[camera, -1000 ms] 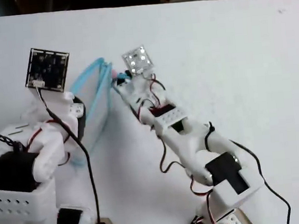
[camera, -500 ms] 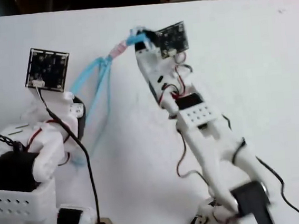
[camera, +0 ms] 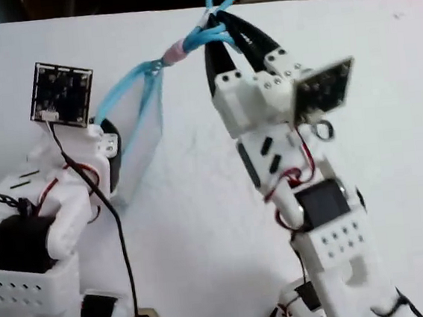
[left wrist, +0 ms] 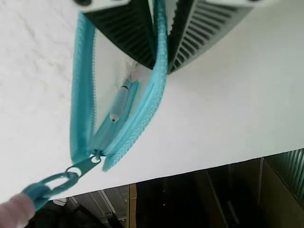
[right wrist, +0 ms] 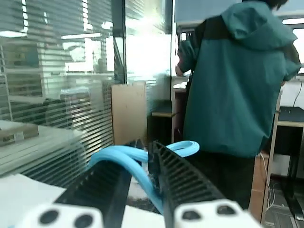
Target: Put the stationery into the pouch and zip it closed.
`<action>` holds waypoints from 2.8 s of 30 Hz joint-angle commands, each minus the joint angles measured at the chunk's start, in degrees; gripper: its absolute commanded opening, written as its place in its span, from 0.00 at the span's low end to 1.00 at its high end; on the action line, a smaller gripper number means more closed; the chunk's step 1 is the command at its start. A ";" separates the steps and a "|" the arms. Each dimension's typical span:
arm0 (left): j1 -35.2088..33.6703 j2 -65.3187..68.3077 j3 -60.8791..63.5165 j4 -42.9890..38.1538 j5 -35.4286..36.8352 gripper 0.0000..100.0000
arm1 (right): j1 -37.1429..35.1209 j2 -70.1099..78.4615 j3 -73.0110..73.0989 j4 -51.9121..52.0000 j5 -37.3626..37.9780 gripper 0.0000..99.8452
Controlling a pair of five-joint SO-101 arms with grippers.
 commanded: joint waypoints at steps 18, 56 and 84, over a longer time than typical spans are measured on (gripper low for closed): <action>-0.48 -0.66 -17.14 10.37 0.26 0.23 | -0.13 1.63 -16.62 9.80 -0.88 0.02; -0.48 4.09 -29.71 26.20 -0.53 0.31 | 4.53 21.49 -34.46 18.33 9.85 0.02; 12.70 -9.80 4.48 15.21 8.00 0.31 | 9.19 20.88 -25.14 29.93 15.21 0.02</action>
